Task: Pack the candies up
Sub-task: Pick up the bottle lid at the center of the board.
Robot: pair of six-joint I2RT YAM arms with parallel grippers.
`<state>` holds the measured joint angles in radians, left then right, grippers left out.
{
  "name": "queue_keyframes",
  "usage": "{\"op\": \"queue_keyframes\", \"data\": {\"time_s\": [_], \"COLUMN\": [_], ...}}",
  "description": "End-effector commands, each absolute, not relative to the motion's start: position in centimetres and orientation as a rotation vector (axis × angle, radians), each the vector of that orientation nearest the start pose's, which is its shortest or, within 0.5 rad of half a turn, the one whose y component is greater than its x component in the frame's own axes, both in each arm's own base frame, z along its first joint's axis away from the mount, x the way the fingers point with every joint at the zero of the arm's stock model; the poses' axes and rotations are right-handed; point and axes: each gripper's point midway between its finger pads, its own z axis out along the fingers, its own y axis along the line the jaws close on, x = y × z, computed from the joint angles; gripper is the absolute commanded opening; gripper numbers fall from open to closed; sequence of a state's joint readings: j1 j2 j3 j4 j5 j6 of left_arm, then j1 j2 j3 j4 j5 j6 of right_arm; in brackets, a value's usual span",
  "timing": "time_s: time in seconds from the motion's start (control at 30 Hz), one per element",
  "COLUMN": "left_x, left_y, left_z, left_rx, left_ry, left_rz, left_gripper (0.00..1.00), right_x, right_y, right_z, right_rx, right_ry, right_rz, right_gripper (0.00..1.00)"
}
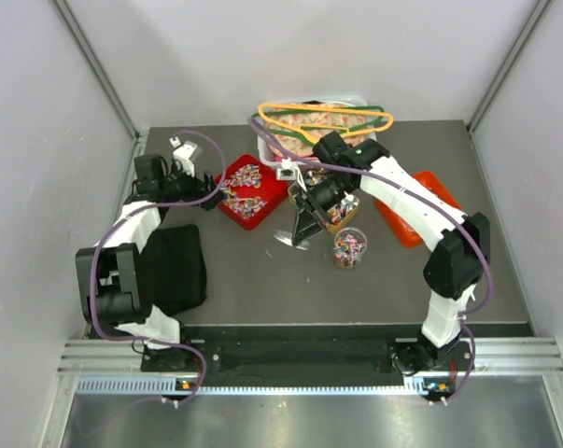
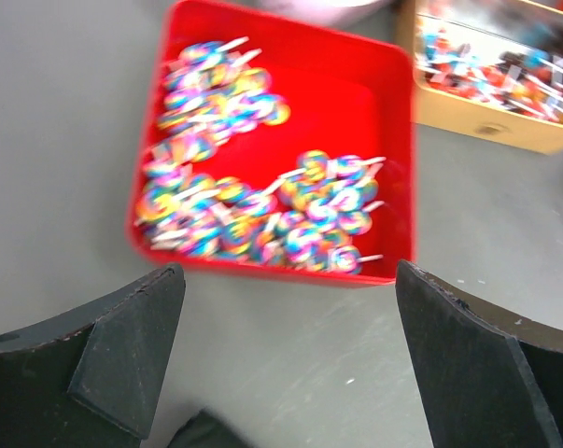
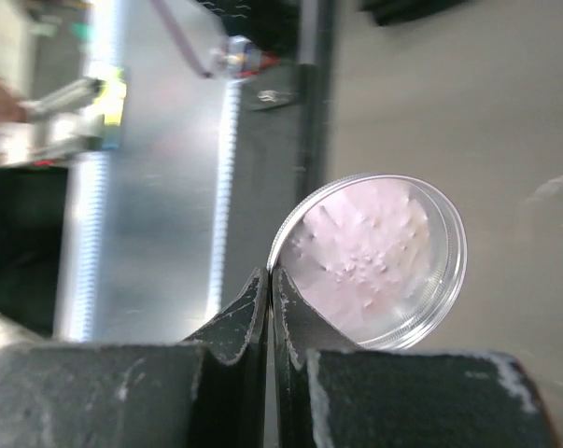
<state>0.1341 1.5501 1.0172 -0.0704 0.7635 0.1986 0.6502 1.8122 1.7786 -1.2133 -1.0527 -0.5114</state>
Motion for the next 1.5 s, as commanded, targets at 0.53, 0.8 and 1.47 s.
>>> {"op": "queue_keyframes", "data": {"time_s": [0.53,0.8,1.47], "left_x": [28.3,24.4,27.5], "left_y": [-16.5,-18.6,-21.3], "left_z": [21.9,22.5,23.3], "left_rx": [1.187,1.259,1.243], "left_ry": [1.407,1.155,1.034], "left_rz": [-1.173,-1.208,-1.243], "left_gripper": [0.97,0.98,0.76], "right_x": [18.6,20.1,19.4], "right_y": [34.1,33.2,33.9], "right_z": [26.2,26.6,25.6], "right_rx": [-1.427,-1.388,-1.430], "right_ry": [1.878,1.873,1.903], "right_rz": [2.039,2.013,2.011], "right_gripper": [0.00,0.00,0.00]}}
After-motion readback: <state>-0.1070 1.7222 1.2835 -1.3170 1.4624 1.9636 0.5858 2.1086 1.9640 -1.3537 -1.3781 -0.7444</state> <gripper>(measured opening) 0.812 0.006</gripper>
